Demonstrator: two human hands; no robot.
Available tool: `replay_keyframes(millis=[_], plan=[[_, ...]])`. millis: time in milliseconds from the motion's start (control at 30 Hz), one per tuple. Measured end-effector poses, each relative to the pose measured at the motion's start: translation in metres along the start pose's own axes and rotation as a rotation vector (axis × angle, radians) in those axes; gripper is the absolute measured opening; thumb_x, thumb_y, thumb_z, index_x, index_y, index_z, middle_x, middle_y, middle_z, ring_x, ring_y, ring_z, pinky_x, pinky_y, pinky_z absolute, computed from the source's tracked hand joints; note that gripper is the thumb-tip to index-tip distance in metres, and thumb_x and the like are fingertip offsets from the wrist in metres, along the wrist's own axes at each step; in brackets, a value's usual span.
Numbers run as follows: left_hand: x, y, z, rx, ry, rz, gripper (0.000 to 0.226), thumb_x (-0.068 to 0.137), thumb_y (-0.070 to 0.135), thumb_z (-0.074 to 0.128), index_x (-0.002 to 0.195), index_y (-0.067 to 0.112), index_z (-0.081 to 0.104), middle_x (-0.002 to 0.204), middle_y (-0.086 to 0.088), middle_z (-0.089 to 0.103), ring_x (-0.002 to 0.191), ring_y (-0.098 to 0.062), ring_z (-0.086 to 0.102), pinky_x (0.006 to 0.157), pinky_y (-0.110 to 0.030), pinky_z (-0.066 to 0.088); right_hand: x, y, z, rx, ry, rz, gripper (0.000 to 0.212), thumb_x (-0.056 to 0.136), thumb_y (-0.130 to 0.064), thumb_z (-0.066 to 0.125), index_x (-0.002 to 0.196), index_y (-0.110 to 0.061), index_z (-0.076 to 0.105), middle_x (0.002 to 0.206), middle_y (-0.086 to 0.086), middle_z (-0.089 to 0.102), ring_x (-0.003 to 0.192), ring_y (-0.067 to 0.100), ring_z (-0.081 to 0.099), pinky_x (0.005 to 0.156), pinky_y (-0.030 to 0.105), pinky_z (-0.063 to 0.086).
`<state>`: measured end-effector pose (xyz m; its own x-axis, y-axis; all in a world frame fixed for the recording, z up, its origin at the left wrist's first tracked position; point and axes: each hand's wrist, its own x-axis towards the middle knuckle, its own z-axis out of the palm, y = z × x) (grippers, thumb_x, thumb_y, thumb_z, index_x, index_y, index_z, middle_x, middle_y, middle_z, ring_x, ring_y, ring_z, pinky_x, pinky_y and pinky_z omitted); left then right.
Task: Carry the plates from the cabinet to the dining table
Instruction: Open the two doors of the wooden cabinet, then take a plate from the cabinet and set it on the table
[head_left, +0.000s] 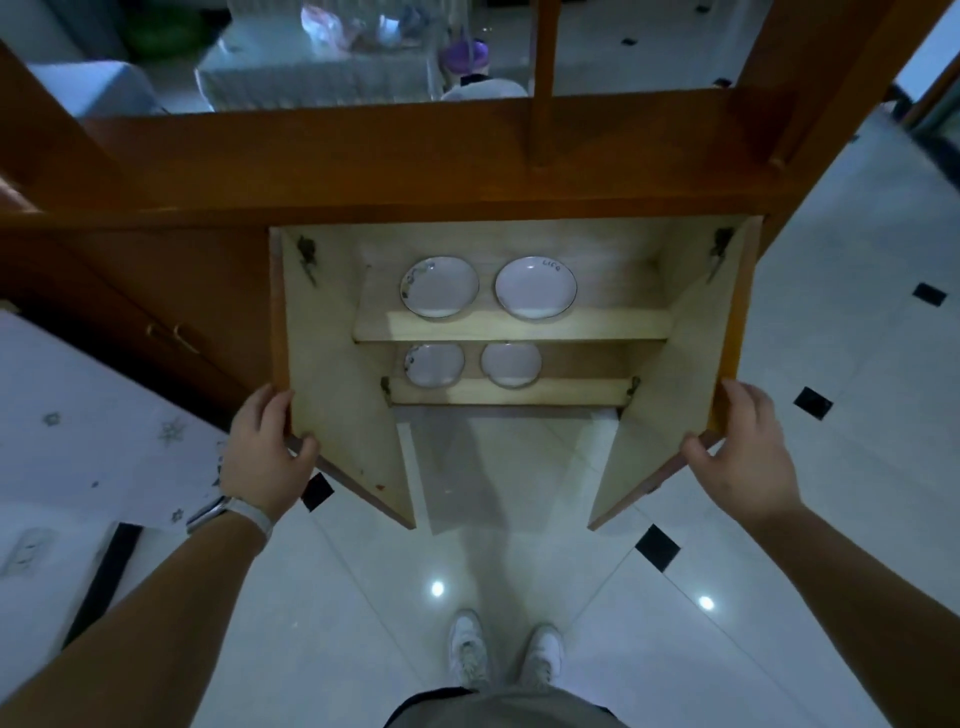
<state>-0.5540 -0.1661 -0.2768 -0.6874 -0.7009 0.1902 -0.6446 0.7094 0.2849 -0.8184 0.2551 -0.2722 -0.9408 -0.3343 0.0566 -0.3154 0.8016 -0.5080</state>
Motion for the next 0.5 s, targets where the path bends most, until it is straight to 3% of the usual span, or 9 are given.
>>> replay_keyframes(millis=[233,367,500], plan=[[-0.007,0.003,-0.01,0.322,-0.068,0.012,0.056,0.076,0.016,0.069,0.13,0.007,0.054,0.145,-0.022,0.042,0.136,-0.04,0.033,0.11,-0.058,0.027,0.003,0.029,-0.025,-0.302,0.061,-0.172,0.057,0.082,-0.035,0.054,0.129,-0.002,0.053,0.135,0.023,0.048,0.122,0.04,0.046,0.096,0.056,0.044],[-0.01,0.022,-0.012,0.361,-0.163,-0.012,0.059,0.077,0.023,0.067,0.134,0.013,0.052,0.149,-0.016,0.039,0.139,-0.035,0.03,0.113,-0.054,0.023,0.0,0.026,-0.032,-0.353,0.008,-0.226,0.055,0.085,-0.034,0.057,0.132,-0.006,0.052,0.137,0.02,0.05,0.126,0.037,0.045,0.104,0.053,0.038],[-0.013,0.053,-0.013,0.29,-0.277,0.078,0.059,0.085,0.031,0.061,0.14,0.017,0.044,0.155,-0.013,0.032,0.137,-0.035,0.034,0.112,-0.05,0.03,-0.002,0.017,-0.034,-0.378,-0.077,-0.26,0.056,0.086,-0.035,0.061,0.134,-0.01,0.051,0.14,0.017,0.05,0.125,0.035,0.047,0.103,0.05,0.039]])
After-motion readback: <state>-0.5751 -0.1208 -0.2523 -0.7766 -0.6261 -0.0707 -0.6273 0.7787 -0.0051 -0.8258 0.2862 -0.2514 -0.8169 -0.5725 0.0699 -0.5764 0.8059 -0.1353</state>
